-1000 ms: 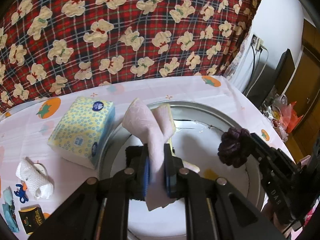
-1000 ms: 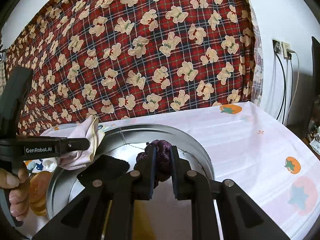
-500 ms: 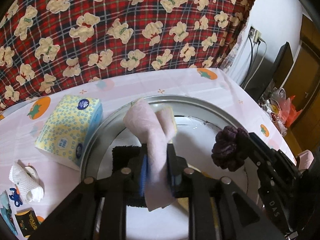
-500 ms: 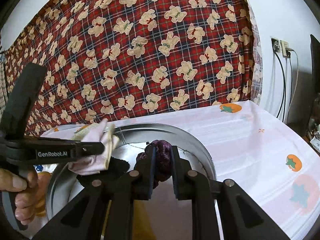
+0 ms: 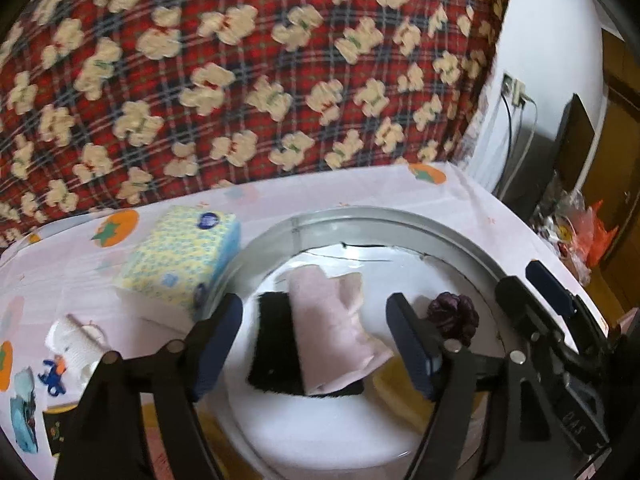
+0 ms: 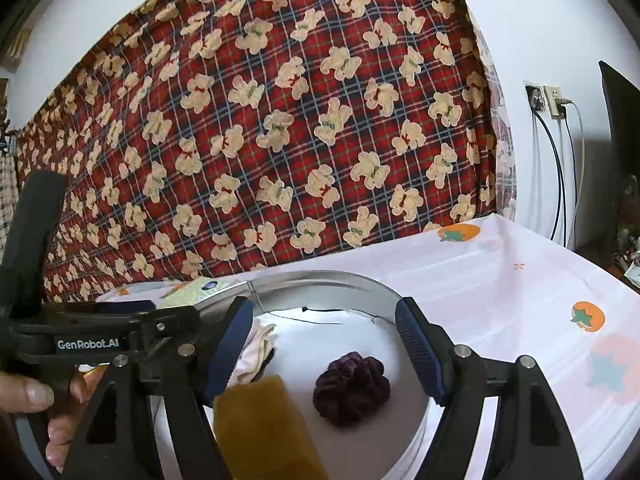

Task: Organize soft objects
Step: 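Move the left tool to the blue cloth and grasp it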

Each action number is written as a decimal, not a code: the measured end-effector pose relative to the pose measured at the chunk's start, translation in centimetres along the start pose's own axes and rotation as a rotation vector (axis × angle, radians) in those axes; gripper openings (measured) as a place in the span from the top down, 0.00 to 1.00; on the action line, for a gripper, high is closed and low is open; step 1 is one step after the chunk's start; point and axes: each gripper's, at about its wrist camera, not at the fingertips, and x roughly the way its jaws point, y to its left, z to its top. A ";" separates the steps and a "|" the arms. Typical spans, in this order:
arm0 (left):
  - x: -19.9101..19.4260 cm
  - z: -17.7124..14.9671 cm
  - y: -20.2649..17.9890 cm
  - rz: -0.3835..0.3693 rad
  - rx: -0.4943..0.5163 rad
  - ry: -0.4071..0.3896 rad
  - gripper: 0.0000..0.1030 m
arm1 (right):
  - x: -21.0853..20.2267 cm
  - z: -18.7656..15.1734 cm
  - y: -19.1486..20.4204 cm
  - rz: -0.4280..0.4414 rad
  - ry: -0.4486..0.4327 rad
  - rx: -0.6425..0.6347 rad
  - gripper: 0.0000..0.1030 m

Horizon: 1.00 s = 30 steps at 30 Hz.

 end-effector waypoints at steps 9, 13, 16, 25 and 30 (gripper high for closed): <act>-5.5 -2.3 4.2 0.097 -0.035 -0.140 0.18 | -1.6 -0.1 2.0 0.003 -0.082 -0.102 0.26; -8.0 -3.9 7.2 0.186 -0.026 -0.188 0.15 | -1.9 -0.3 2.9 0.016 -0.097 -0.141 0.26; -9.3 -5.3 10.2 0.260 -0.034 -0.196 0.15 | -2.1 -0.3 3.5 0.037 -0.110 -0.162 0.26; -10.7 -9.6 21.1 0.471 -0.153 -0.133 0.15 | -1.8 -0.9 8.3 0.165 -0.100 -0.179 0.26; -10.5 -12.2 25.3 0.522 -0.214 -0.071 0.15 | -1.9 -1.4 13.8 0.305 -0.041 -0.202 0.26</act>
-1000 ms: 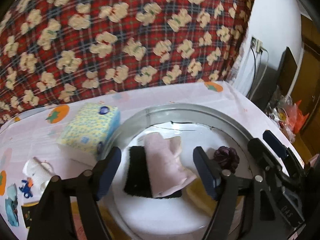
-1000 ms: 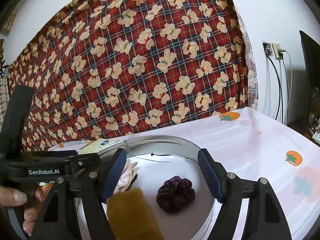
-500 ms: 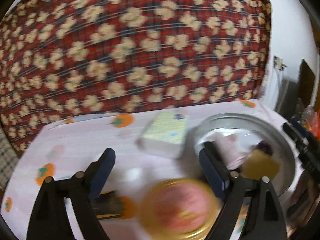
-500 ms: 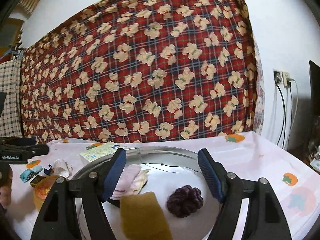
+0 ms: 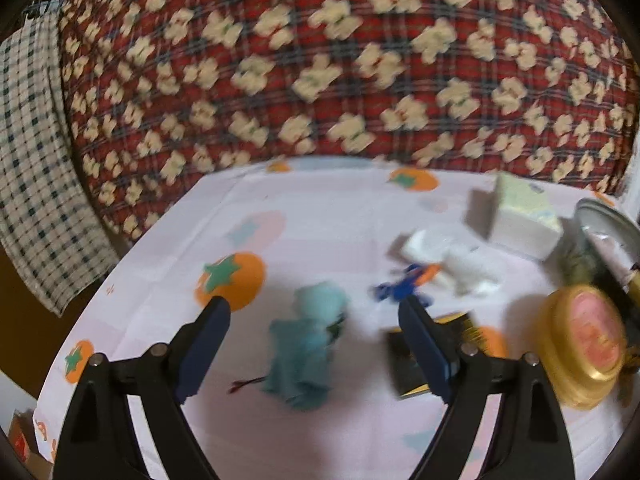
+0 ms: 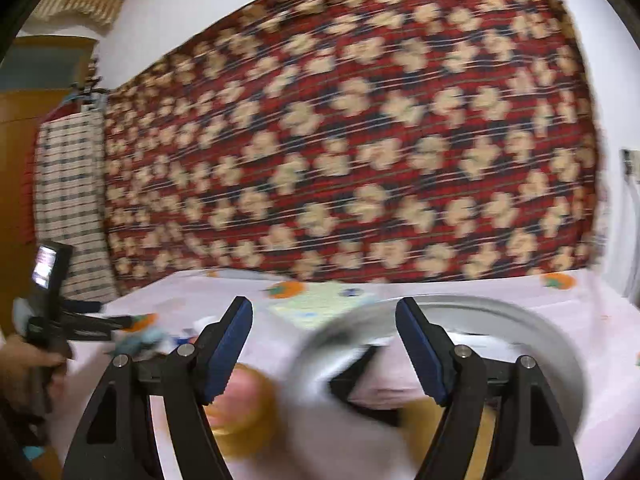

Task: Organize soft objects
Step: 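Move the left tool to the blue cloth and grasp it, then grasp the black-and-gold box with the right tool while the left tool holds the blue cloth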

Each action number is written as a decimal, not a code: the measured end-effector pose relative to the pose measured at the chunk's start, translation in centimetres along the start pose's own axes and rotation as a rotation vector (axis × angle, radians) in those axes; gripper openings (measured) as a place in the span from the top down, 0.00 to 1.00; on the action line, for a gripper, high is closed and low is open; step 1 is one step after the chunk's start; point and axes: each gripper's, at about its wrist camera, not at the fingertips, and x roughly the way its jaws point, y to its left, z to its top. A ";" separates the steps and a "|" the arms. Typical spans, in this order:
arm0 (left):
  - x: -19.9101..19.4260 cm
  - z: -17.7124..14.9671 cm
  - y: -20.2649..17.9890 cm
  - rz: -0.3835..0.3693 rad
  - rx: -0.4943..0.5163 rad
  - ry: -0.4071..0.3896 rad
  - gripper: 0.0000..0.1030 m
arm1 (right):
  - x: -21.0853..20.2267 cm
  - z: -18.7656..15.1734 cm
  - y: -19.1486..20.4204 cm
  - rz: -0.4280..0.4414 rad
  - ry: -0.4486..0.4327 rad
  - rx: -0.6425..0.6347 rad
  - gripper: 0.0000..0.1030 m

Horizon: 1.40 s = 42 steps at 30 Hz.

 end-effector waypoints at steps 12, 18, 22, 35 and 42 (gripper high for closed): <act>2.6 -2.5 4.1 -0.030 -0.086 0.096 0.16 | 5.3 -0.8 12.9 0.232 0.186 -0.073 0.26; 3.8 -2.7 4.2 -0.092 -0.090 0.149 0.31 | 7.9 -2.4 15.4 0.241 0.272 -0.081 0.26; 4.8 -3.0 4.2 -0.145 -0.091 0.206 0.55 | 9.0 -3.0 15.8 0.227 0.296 -0.077 0.26; 3.3 -3.0 6.6 -0.147 -0.214 0.122 0.88 | 10.6 -3.7 17.9 0.223 0.344 -0.126 0.26; 2.9 -2.8 7.3 -0.146 -0.233 0.084 0.88 | 13.6 -5.1 19.9 0.178 0.474 -0.182 0.26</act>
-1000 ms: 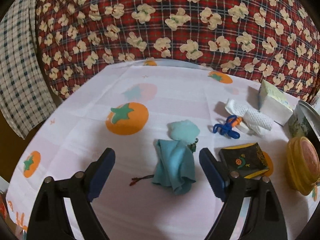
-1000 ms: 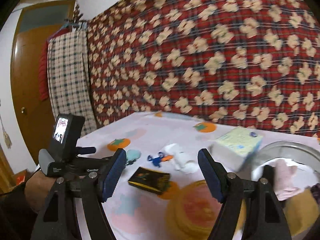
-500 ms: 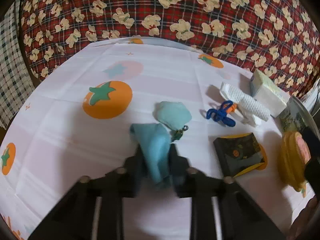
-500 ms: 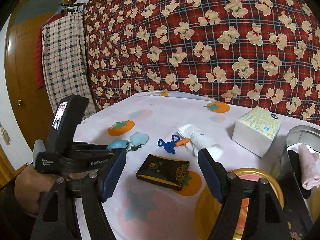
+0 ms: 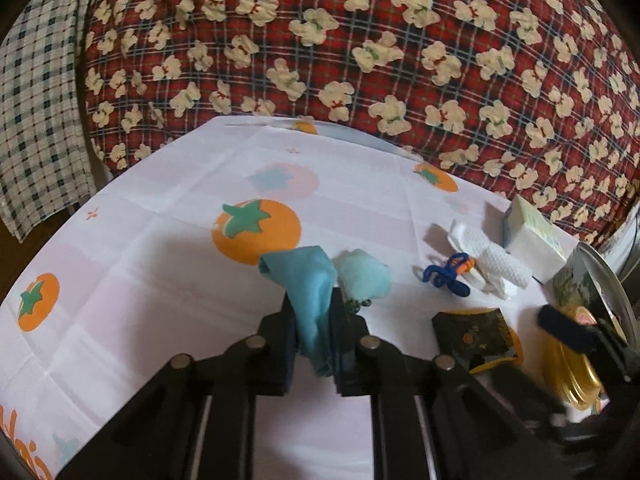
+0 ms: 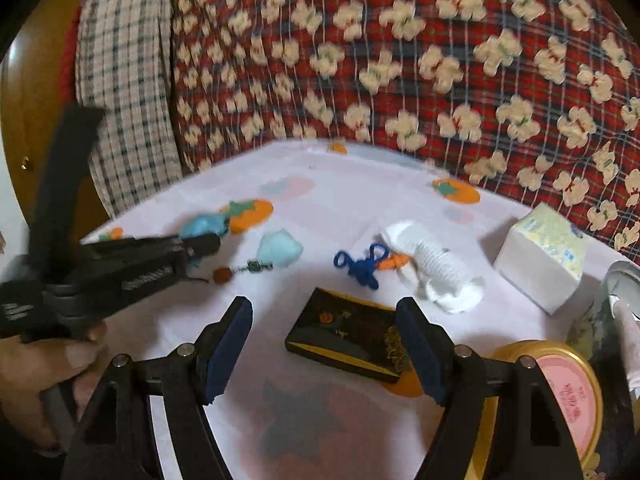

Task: Organize soft objects
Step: 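Grasp the black-and-gold box with the right tool while the left tool holds the blue cloth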

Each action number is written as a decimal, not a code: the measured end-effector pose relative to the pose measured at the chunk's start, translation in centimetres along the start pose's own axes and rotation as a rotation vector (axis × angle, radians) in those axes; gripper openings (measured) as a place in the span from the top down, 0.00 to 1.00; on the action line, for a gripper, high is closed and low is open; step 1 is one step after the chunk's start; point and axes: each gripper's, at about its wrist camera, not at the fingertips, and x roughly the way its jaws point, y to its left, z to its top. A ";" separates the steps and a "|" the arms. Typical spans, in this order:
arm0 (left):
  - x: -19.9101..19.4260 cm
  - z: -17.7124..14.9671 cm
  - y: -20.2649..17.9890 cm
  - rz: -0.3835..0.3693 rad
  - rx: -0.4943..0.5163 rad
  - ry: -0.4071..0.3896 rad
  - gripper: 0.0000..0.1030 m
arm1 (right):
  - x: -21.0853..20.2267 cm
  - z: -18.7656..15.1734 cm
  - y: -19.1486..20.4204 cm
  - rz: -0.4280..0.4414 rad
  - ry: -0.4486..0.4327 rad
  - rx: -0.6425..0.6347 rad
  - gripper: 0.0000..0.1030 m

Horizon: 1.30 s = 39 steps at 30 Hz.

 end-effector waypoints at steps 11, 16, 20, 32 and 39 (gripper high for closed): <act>-1.6 0.0 1.2 -0.041 -0.059 -0.084 0.88 | 3.7 0.1 0.2 -0.084 0.182 -0.007 0.26; -1.3 0.0 1.3 -0.052 -0.067 -0.072 0.88 | 4.2 0.3 0.1 -0.087 0.195 -0.009 0.25; -1.0 0.0 1.4 -0.056 -0.073 -0.059 0.88 | 4.4 0.3 0.6 -0.098 0.201 -0.030 0.25; -1.2 0.1 1.7 -0.068 -0.089 -0.063 0.88 | 3.9 0.1 2.3 -0.006 0.171 -0.102 0.26; -1.2 0.1 1.7 -0.069 -0.087 -0.063 0.88 | 3.4 0.2 1.4 -0.122 0.139 -0.065 0.26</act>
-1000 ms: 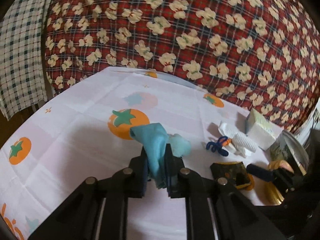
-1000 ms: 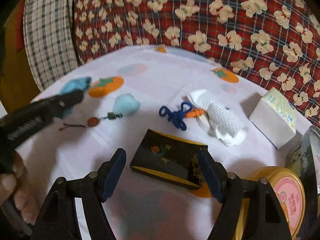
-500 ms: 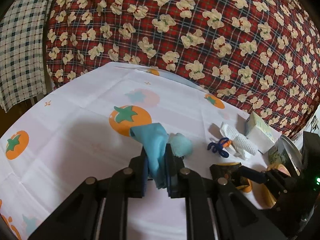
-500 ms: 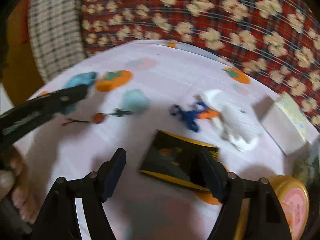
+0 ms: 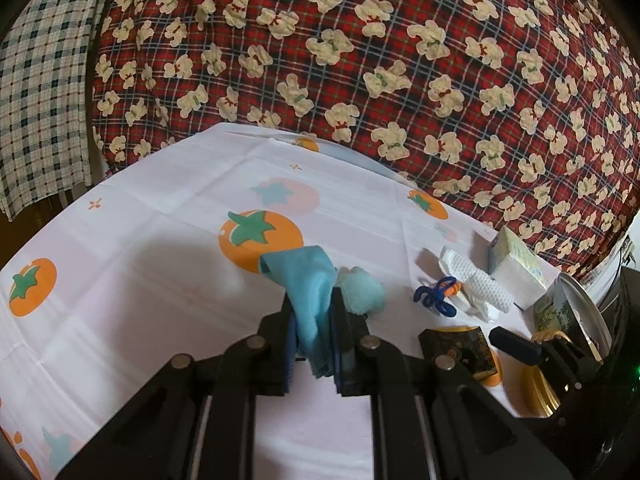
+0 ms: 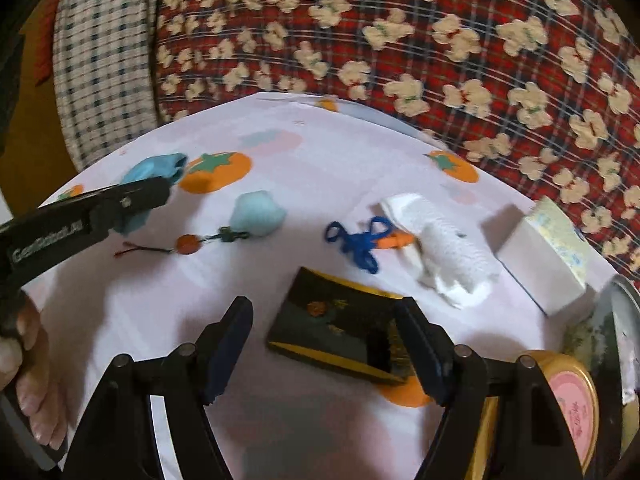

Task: Organize soft objects
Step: 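Grasp the black-and-gold box with the right tool while the left tool holds the blue cloth, then lift and carry the black box toward the bin with the right tool while the left holds the cloth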

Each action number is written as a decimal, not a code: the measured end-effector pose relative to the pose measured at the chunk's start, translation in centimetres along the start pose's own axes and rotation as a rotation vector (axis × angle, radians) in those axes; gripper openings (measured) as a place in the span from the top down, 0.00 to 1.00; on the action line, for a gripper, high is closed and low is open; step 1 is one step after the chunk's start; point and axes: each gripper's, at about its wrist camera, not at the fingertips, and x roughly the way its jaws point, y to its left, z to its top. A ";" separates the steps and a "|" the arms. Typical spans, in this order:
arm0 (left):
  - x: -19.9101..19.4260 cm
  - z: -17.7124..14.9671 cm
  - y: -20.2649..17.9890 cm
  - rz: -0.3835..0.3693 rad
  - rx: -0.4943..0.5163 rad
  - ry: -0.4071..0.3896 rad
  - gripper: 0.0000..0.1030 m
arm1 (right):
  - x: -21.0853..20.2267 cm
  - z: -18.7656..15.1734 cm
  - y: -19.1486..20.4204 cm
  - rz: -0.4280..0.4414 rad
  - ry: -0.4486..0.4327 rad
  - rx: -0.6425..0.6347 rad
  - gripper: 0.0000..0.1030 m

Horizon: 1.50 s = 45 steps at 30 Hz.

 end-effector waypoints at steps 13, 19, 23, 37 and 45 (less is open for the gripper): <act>0.0 0.0 -0.1 -0.010 -0.003 -0.003 0.88 | 2.4 1.1 -0.2 -0.041 0.090 0.042 0.19; -0.2 0.0 0.2 -0.024 -0.015 -0.010 0.88 | 1.2 0.5 0.4 0.094 0.050 0.040 0.23; -0.3 0.0 0.4 -0.030 -0.021 -0.014 0.88 | 1.0 0.3 1.5 0.083 0.053 -0.014 0.23; -0.3 0.1 0.6 -0.034 -0.025 -0.014 0.88 | 2.2 0.3 -0.9 0.096 0.103 0.113 0.24; -0.3 0.1 0.7 -0.036 -0.026 -0.016 0.88 | 1.7 0.2 -1.1 0.135 0.075 0.124 0.64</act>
